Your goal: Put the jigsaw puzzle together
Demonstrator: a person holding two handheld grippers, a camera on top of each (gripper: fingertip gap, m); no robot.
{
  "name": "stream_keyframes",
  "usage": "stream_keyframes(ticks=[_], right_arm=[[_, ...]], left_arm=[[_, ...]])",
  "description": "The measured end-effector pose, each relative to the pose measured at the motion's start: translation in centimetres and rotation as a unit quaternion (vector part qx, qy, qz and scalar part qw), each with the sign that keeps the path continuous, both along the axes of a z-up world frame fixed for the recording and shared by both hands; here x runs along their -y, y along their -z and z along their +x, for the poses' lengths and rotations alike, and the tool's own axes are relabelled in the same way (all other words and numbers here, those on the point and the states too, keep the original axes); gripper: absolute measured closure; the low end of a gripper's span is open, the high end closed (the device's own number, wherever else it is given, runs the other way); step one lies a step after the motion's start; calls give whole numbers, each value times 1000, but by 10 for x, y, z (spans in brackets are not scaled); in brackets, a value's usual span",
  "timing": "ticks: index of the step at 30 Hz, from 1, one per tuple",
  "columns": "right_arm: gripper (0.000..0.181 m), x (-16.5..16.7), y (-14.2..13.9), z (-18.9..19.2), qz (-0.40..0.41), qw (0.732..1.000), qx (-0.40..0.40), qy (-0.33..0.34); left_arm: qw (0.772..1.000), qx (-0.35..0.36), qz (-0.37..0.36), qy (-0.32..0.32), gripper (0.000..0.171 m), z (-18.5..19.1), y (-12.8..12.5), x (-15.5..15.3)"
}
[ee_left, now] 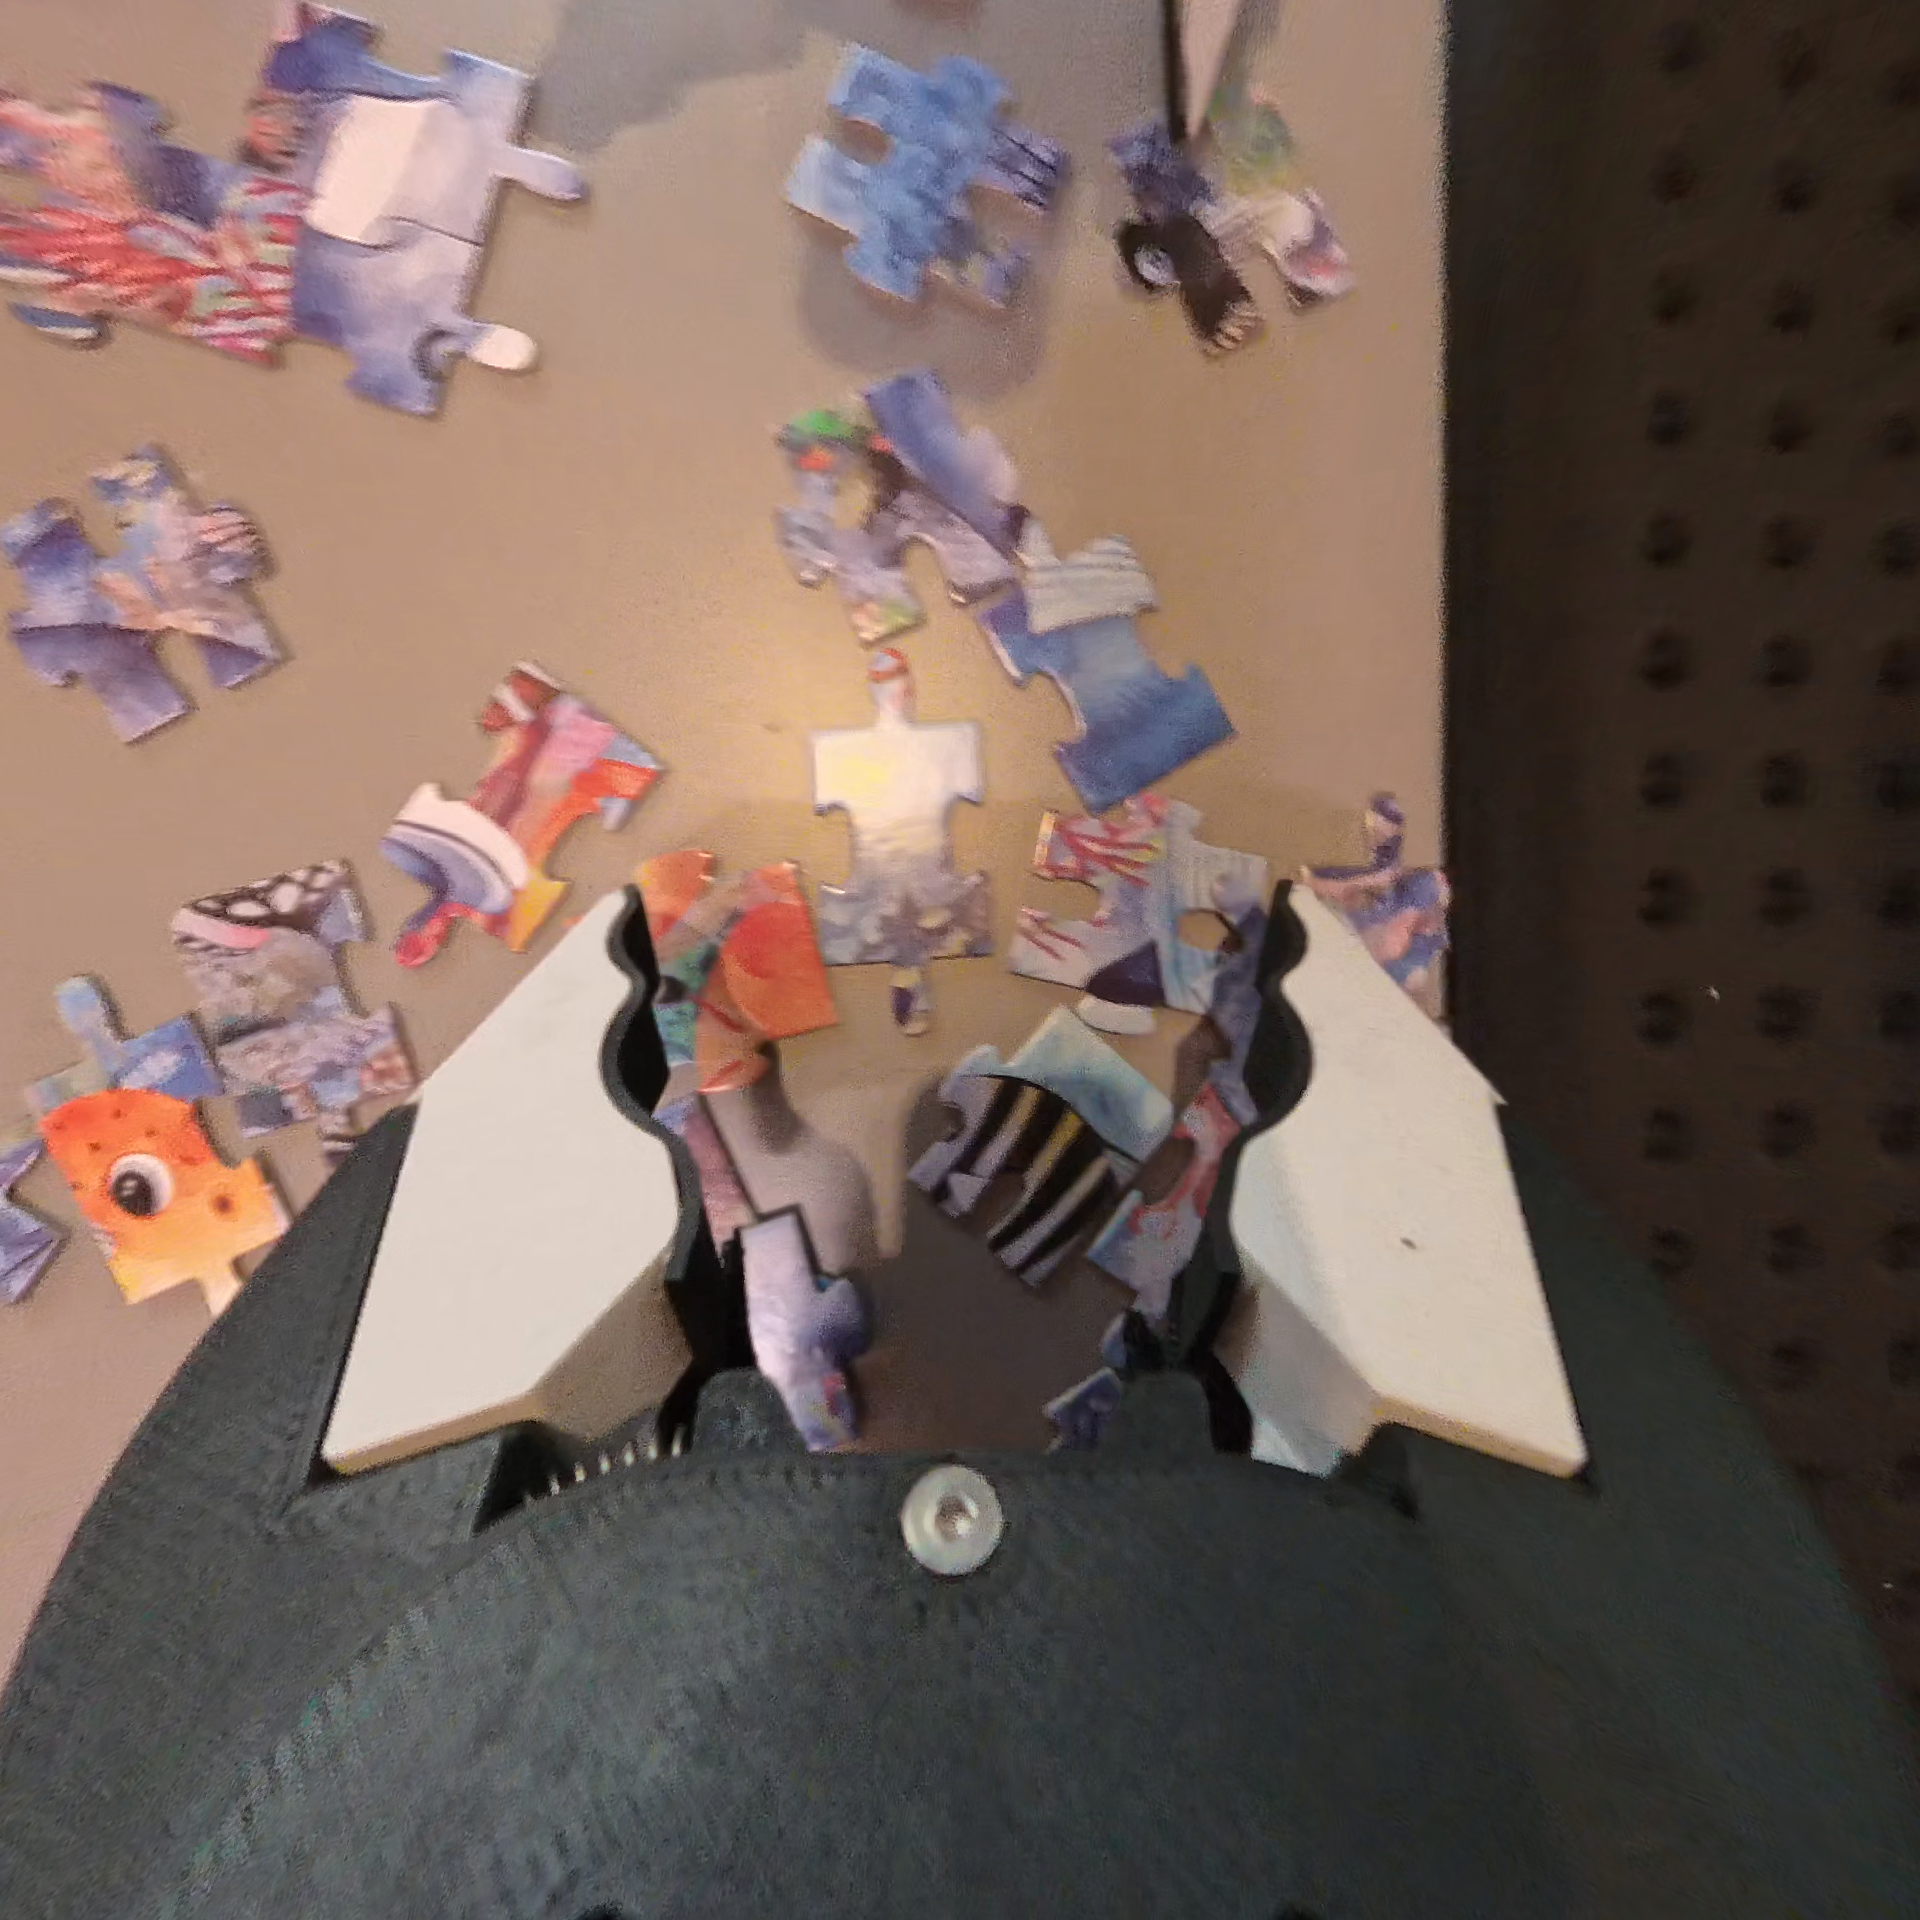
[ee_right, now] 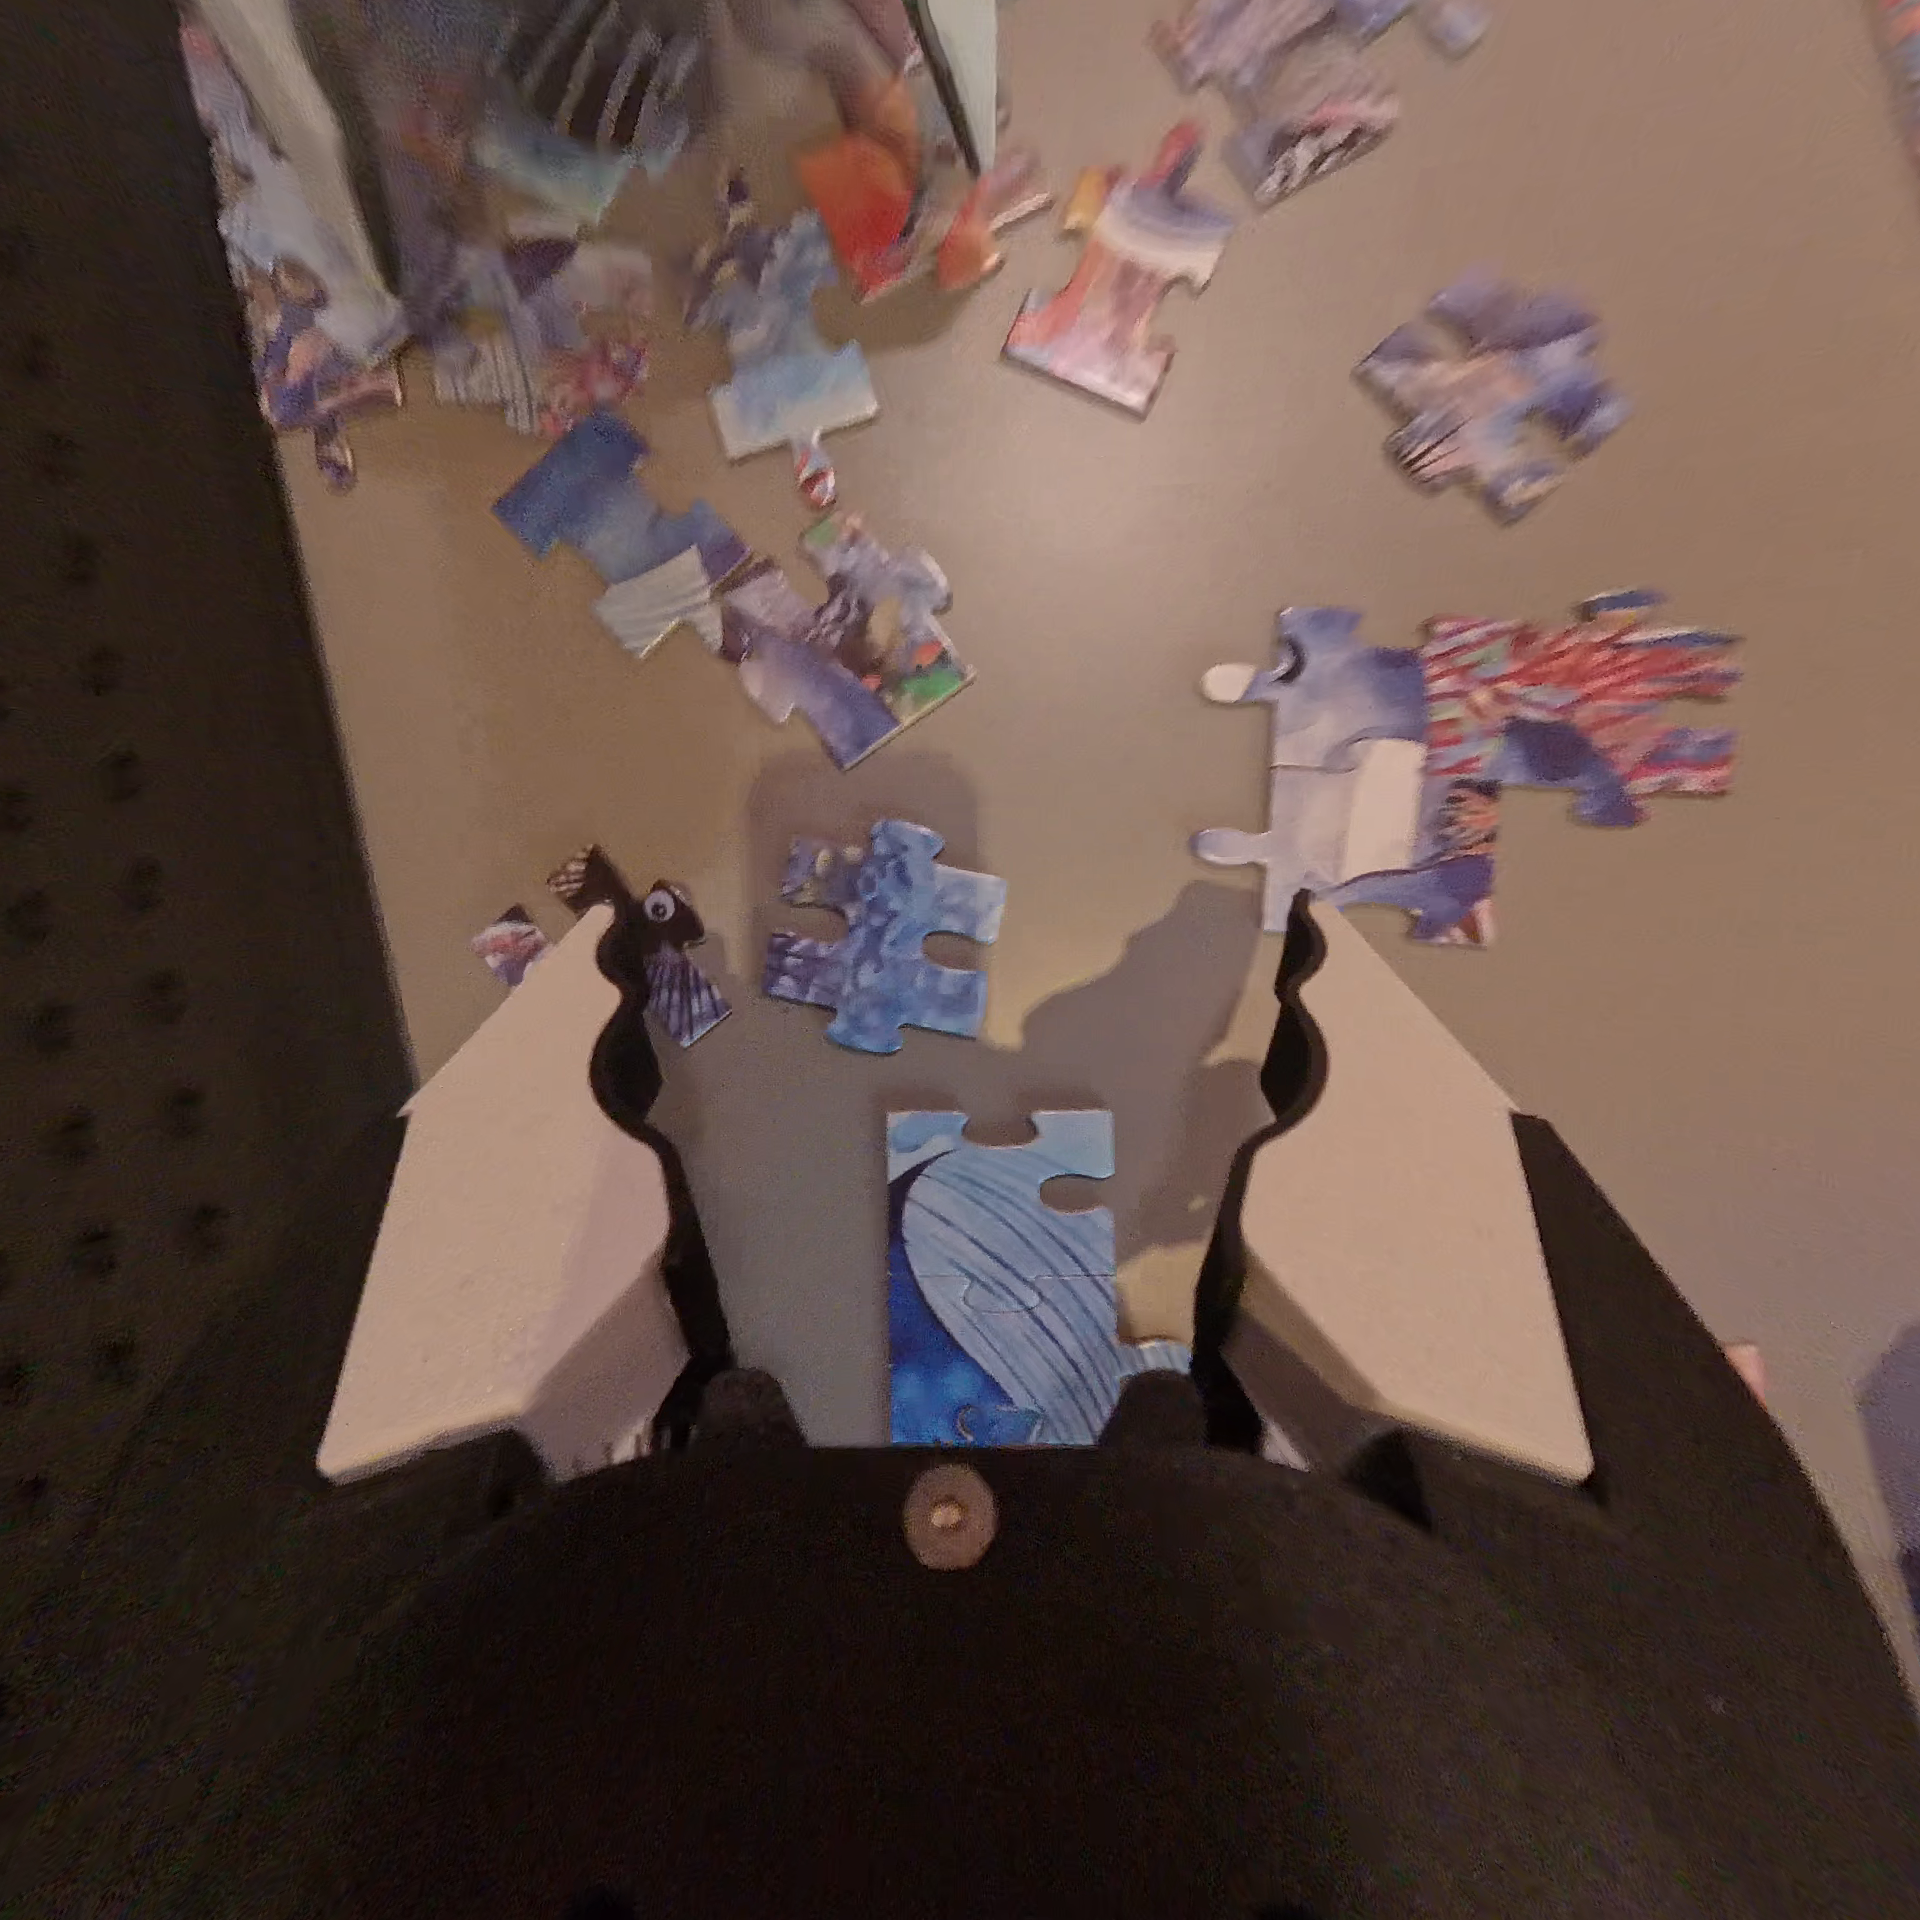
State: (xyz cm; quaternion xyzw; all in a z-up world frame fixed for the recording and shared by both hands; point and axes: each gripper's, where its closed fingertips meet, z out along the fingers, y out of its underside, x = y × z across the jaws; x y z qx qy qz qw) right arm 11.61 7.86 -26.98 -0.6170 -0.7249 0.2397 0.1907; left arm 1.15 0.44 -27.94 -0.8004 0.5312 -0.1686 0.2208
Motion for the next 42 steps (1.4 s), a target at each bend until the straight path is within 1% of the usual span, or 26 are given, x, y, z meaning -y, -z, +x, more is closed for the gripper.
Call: stream_keyframes(ticks=[2,3,4,5,7,9,11,13,16,17,19,20,21,22,23,25,27,29,32,33,34,35,39,42], right_arm=[[58,8,12,3,-9,1000,26,-12],[57,11,18,4,-10,999,38,-17],[53,11,24,3,-1,999,49,-19],[52,11,26,1,5,998,51,-20],[53,10,26,-2,10,999,48,-17],[54,6,24,-8,20,999,38,-13],[55,5,22,-17,29,999,26,-11],[53,2,21,-26,41,999,21,-4],[57,-2,16,-45,69,998,7,-1],[64,-7,13,-55,88,996,-4,11],[64,-14,10,-70,120,992,-11,20],[65,-17,7,-75,141,990,-14,24],[62,-21,3,-76,156,987,-14,29],[60,-20,-2,-76,155,987,-22,32],[59,-17,-9,-78,144,988,-39,33],[53,3,-22,-83,99,992,-72,17],[48,31,-26,-94,57,995,-86,-10],[46,59,-19,-109,41,995,-81,-45],[44,85,7,-123,53,995,-32,-84],[43,88,14,-125,61,994,-19,-91],[48,90,16,-127,62,994,-17,-93],[46,89,15,-129,65,994,-19,-91],[46,81,15,-139,68,995,-30,-70],[48,63,12,-155,80,995,-44,-36]], left_arm=[[999,-31,18,9,46,-3,10,9],[999,-28,20,11,41,-1,12,13],[1000,-18,14,9,43,1,13,18],[1000,-12,11,1,41,0,14,18],[1000,-1,14,-17,41,-4,14,15],[999,-5,18,-41,41,-14,13,8],[998,-8,26,-61,42,-27,12,1],[996,-11,31,-81,43,-41,11,-5],[992,-18,42,-117,43,-65,9,-18],[989,-23,50,-135,47,-76,7,-24],[982,-51,75,-164,51,-101,2,-34],[978,-73,92,-173,51,-113,-1,-37],[976,-85,103,-174,48,-120,-4,-36],[978,-78,103,-165,45,-118,-8,-30],[982,-60,98,-152,43,-112,-13,-21],[991,-19,69,-115,36,-95,-18,3],[995,-11,53,-87,32,-88,-17,23],[997,-29,40,-67,28,-87,-9,38],[996,-47,31,-65,23,-90,8,47],[996,-54,30,-70,22,-93,14,48],[995,-48,30,-82,20,-94,15,46],[994,-42,31,-93,22,-96,15,45],[987,-41,46,-149,24,-120,12,28],[979,-45,54,-191,30,-140,9,16]])
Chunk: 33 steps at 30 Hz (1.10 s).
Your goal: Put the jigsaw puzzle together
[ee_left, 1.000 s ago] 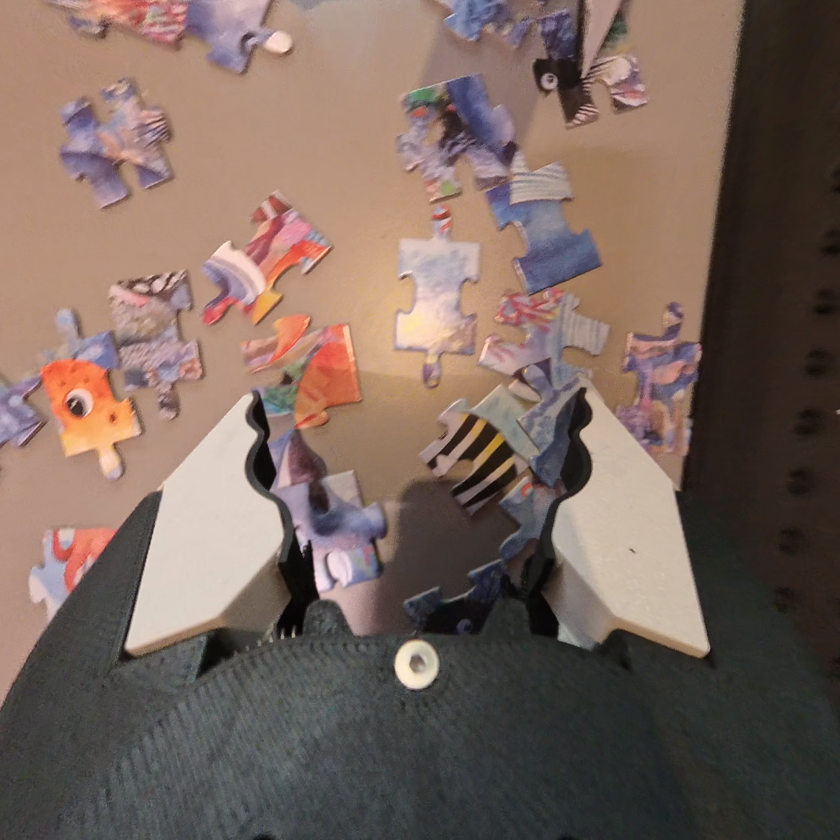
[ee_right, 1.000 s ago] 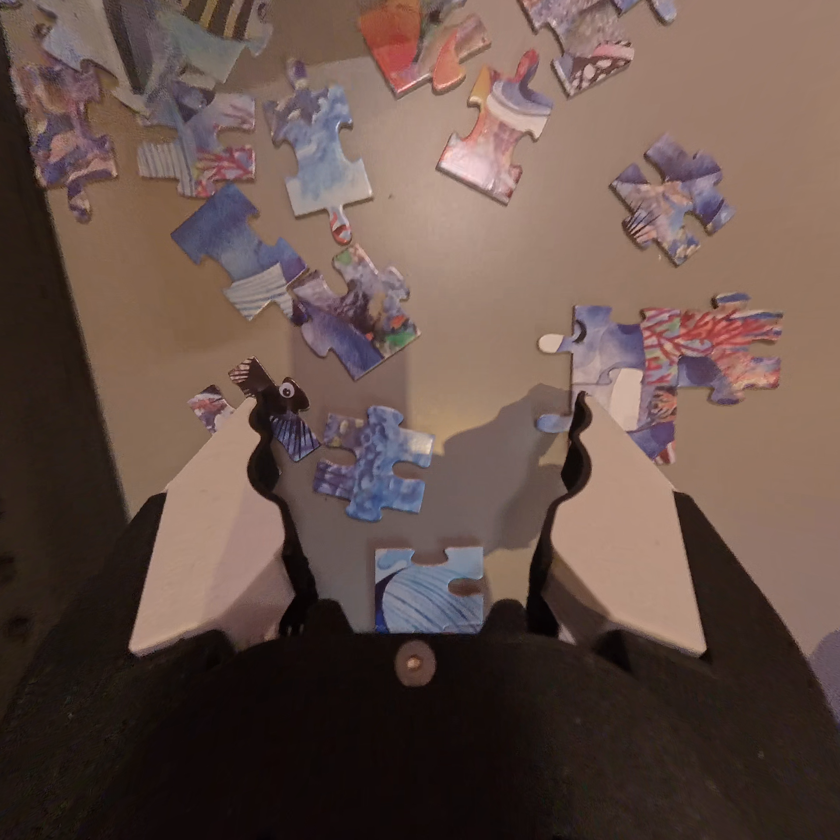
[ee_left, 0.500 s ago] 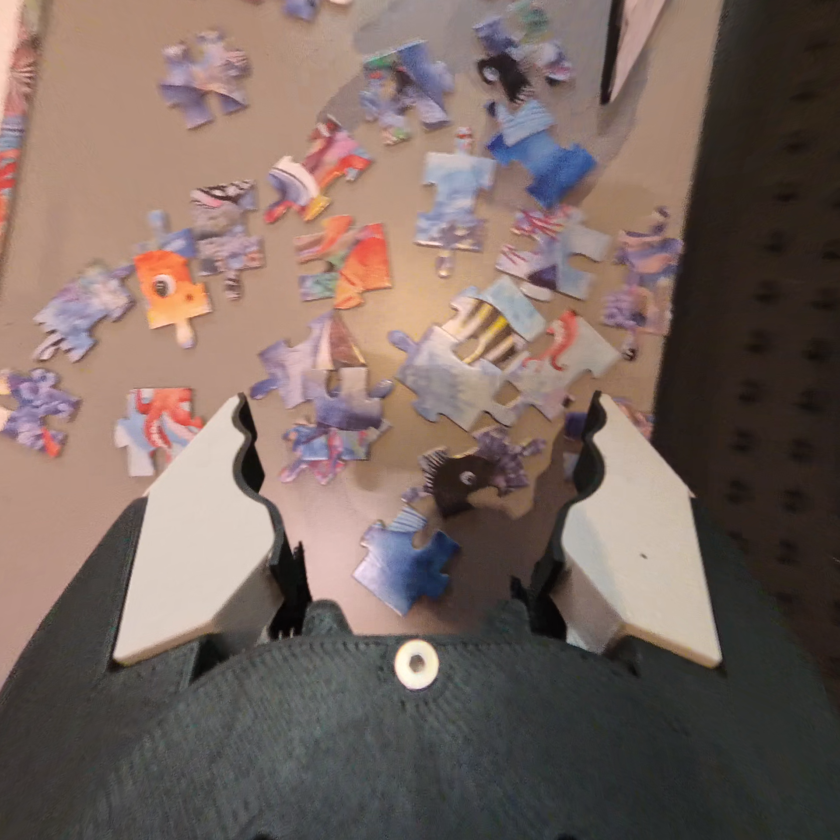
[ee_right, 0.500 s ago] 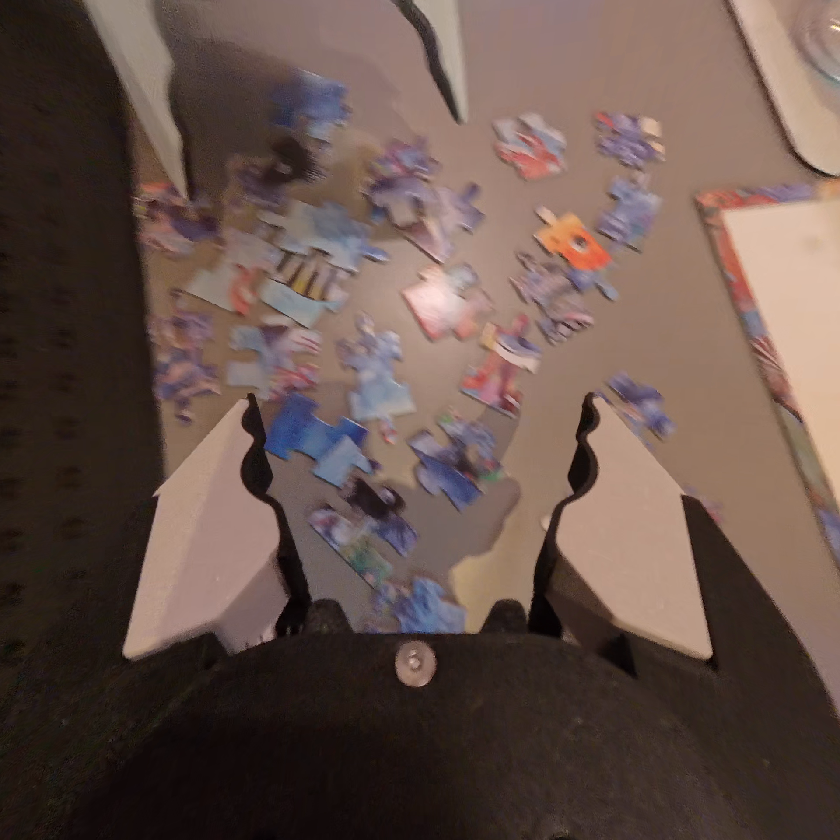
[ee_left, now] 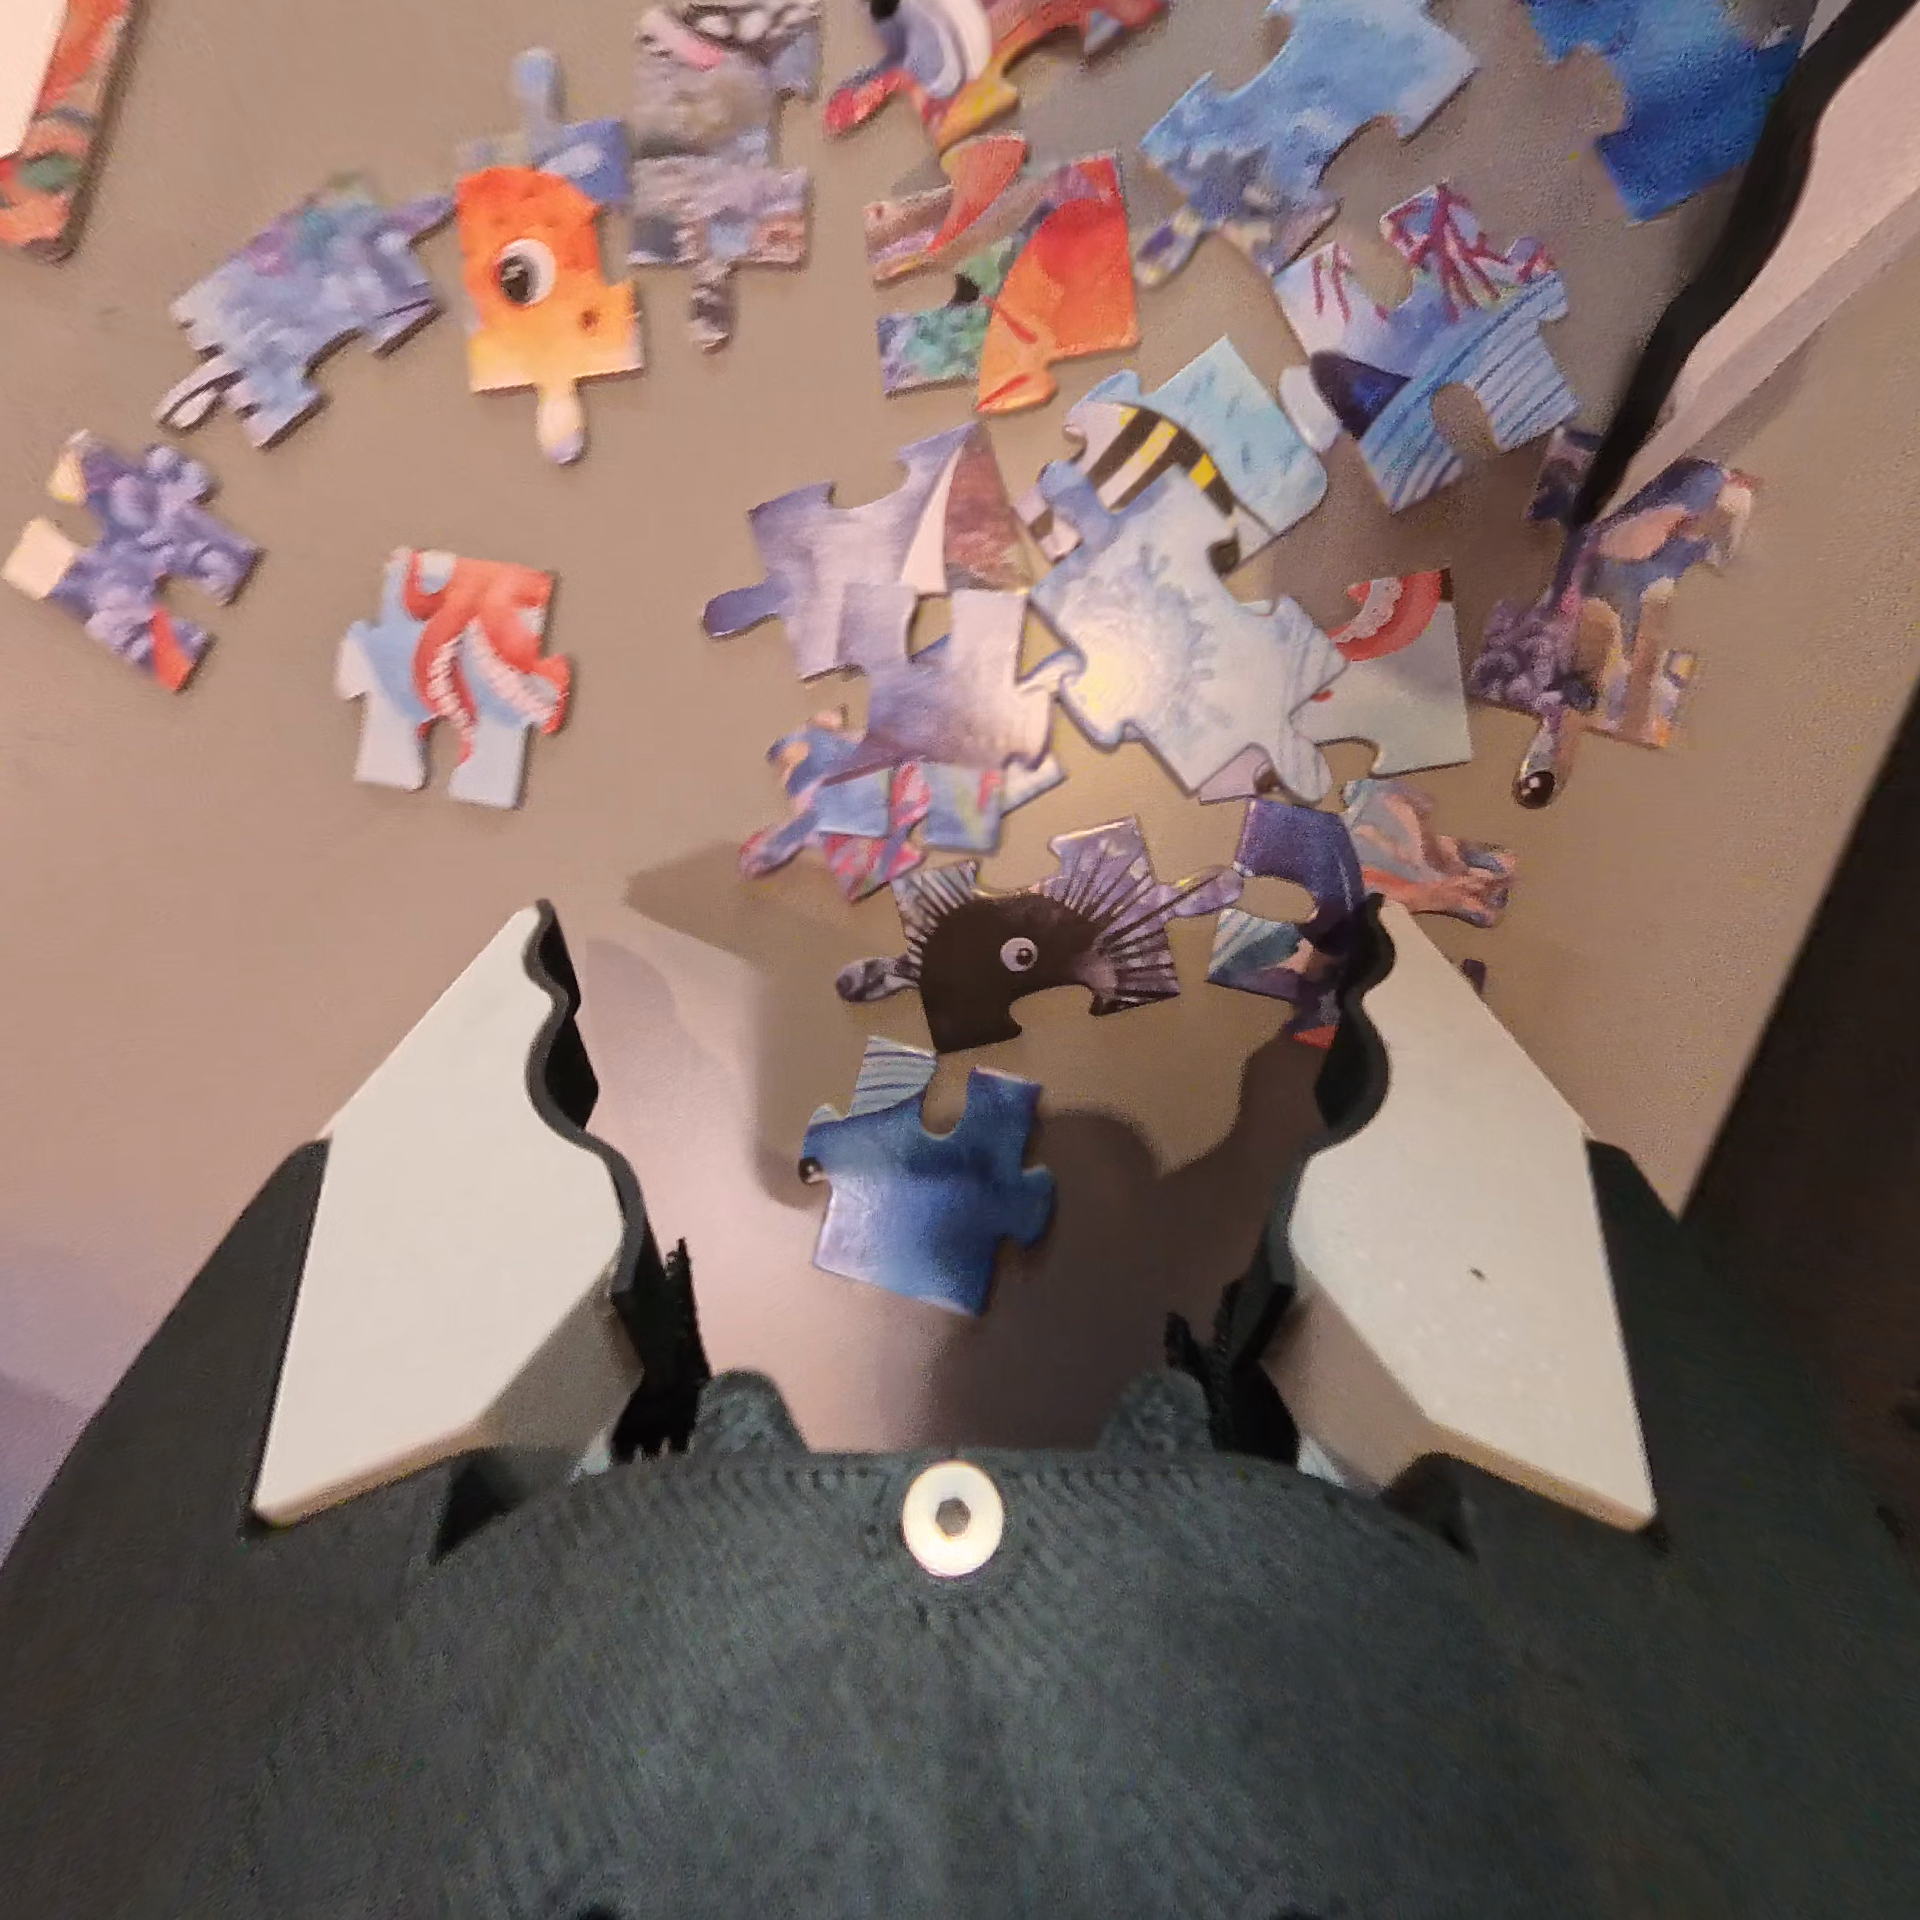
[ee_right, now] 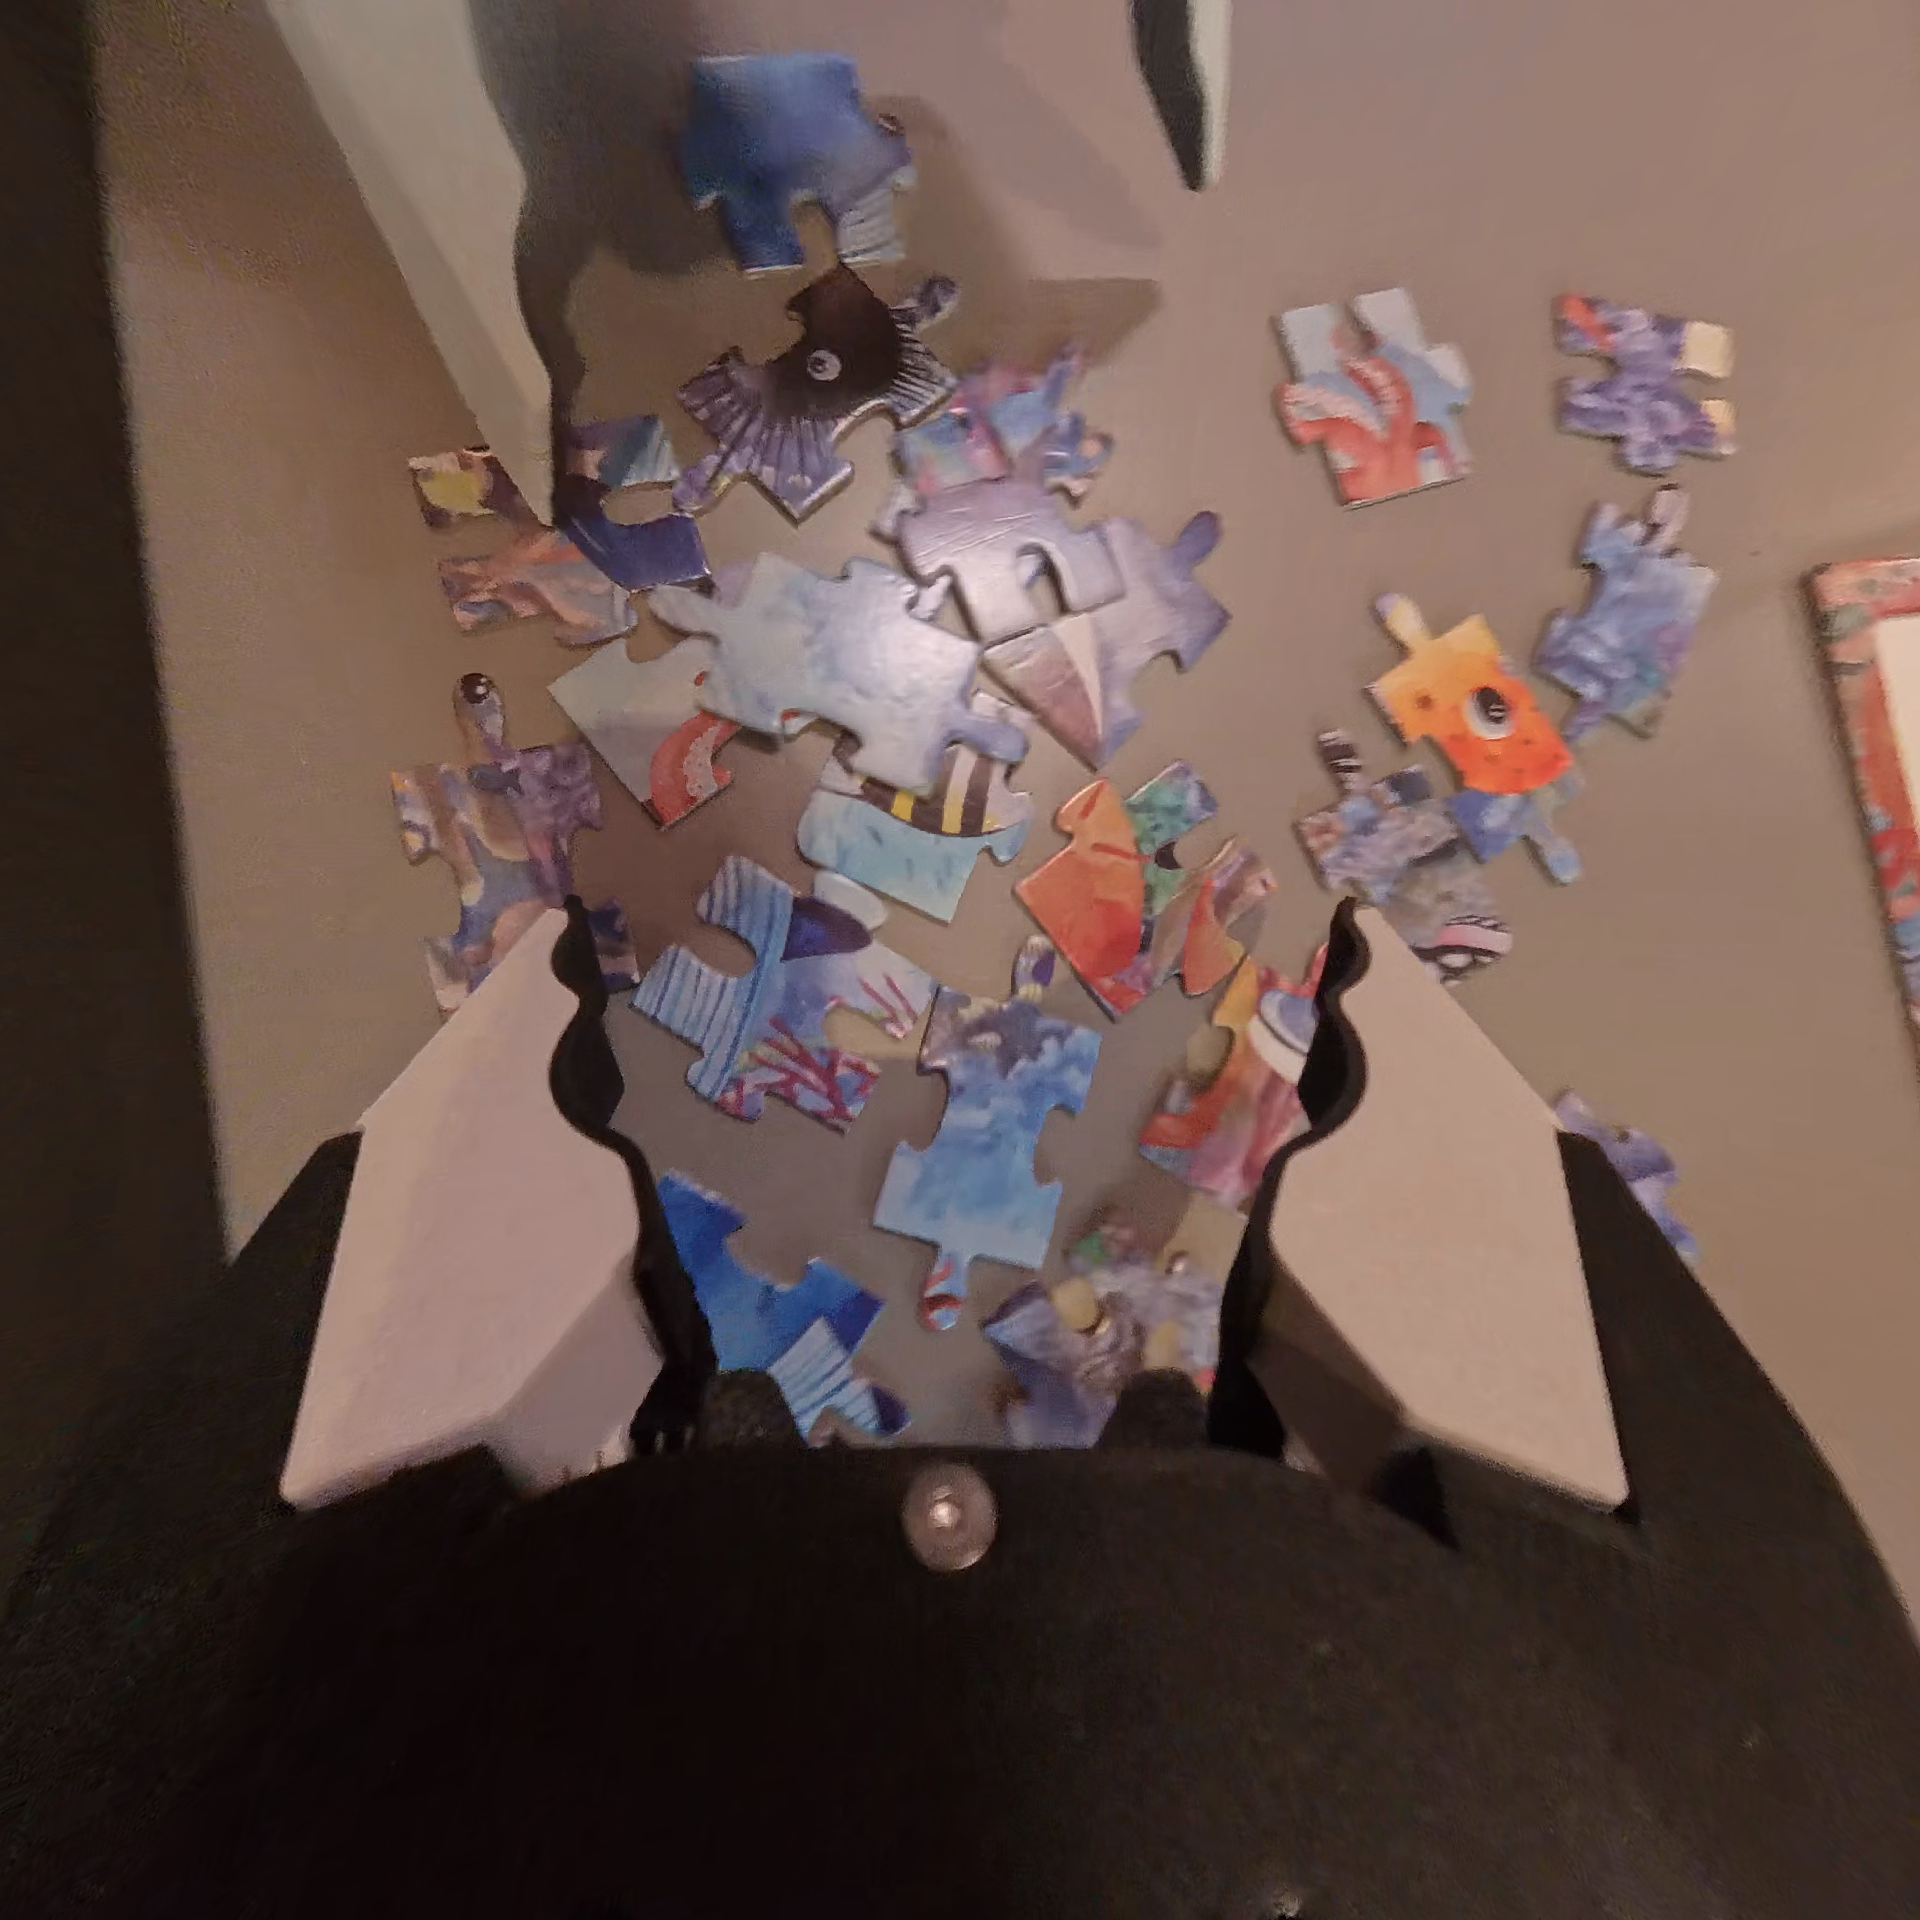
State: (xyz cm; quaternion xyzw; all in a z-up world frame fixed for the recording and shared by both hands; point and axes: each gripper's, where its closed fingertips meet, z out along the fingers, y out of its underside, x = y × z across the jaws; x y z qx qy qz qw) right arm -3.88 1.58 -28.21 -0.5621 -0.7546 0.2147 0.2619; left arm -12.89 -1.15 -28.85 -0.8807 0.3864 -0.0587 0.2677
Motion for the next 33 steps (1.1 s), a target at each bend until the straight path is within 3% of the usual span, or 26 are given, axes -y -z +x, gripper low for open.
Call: stream_keyframes(ticks=[4,6,11,16,24,30,33], right_arm=[[52,-28,-12,-6,52,998,0,28],[55,-31,-26,0,38,999,-12,21],[50,-68,-31,70,31,998,40,48],[44,-90,1,124,20,989,126,75],[48,-97,5,143,-12,989,118,88],[50,-125,0,176,17,980,134,149],[52,-118,4,165,4,983,127,132]], left_arm=[[998,-42,39,-28,40,-28,-15,-14],[998,-19,55,-16,44,-19,-28,-15],[997,14,65,31,44,19,-43,-20],[994,60,51,74,34,79,-37,-34],[990,44,64,115,32,157,-19,-64],[993,39,34,102,32,163,1,-74],[995,38,29,88,33,151,2,-74]])
